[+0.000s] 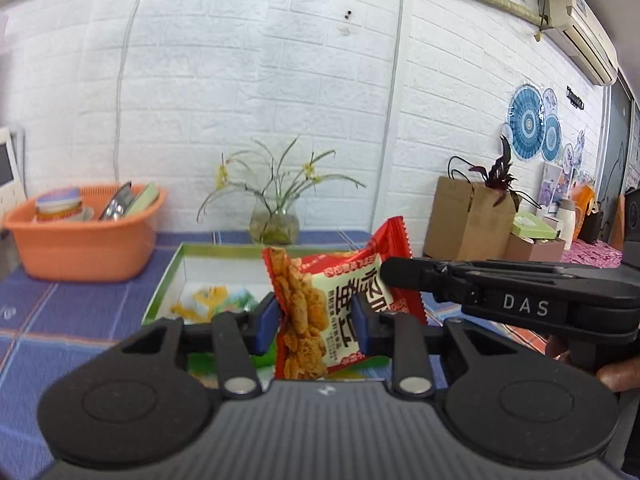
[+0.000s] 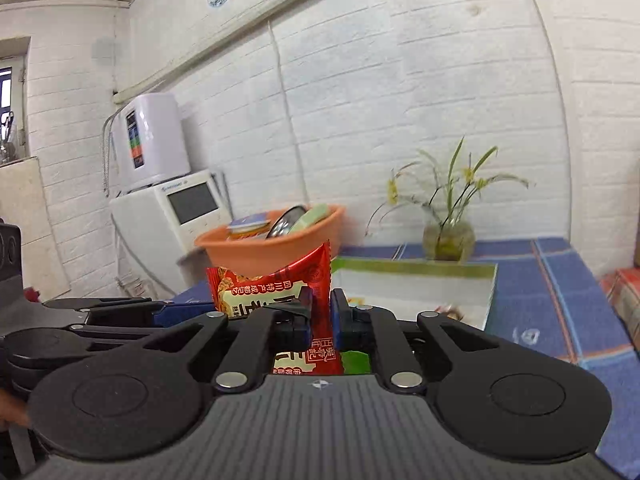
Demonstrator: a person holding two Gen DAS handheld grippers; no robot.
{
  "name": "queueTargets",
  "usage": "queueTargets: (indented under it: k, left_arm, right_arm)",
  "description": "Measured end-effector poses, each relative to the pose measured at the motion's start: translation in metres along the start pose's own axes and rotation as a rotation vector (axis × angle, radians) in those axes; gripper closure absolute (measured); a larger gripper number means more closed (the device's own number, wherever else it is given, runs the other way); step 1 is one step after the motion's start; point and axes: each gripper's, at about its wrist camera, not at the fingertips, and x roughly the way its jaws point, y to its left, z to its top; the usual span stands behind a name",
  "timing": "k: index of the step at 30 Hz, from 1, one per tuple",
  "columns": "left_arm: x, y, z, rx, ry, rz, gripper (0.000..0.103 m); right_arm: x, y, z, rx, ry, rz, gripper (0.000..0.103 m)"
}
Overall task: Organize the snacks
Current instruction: 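Carry the red peanut bag over the green box and release it, then grasp a clear cracker pack with the left gripper while the right grasps another cracker pack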
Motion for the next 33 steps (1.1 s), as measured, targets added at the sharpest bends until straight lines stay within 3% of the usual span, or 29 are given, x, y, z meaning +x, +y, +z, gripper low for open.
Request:
queueTargets:
  k: [6,10,16,19,22,23,24,26,33]
  left_arm:
    - [0.061,-0.012,0.018,-0.004,-0.017,0.039,0.078]
    - [0.093,-0.011,0.008,-0.056,-0.035,0.038,0.077]
    - [0.132,-0.007,-0.003,-0.016,0.003,0.066,0.077]
    - [0.148,0.008,-0.007,-0.067,0.04,0.059,0.075]
    - [0.155,0.019,-0.01,-0.085,0.061,0.072,0.075]
    - [0.155,0.022,-0.01,-0.094,0.056,0.081,0.075]
    - [0.154,0.025,-0.009,-0.107,0.054,0.086,0.075]
    - [0.152,0.029,-0.008,-0.121,0.054,0.089,0.075]
    - [0.134,0.023,-0.001,-0.065,0.012,0.12,0.058]
  right_arm:
    - [0.028,-0.034,0.011,0.044,-0.021,-0.109,0.085]
    - [0.045,-0.066,0.003,0.173,-0.027,-0.113,0.085]
    - [0.072,-0.088,-0.017,0.193,-0.019,-0.125,0.085]
    - [0.087,-0.091,-0.02,0.192,-0.001,-0.147,0.084]
    - [0.094,-0.094,-0.022,0.204,-0.009,-0.173,0.069]
    - [0.094,-0.094,-0.021,0.212,-0.014,-0.184,0.057]
    - [0.095,-0.095,-0.019,0.219,-0.007,-0.192,0.035]
    - [0.093,-0.091,-0.017,0.203,-0.005,-0.21,0.013]
    - [0.048,-0.057,-0.016,0.01,-0.071,-0.234,0.013]
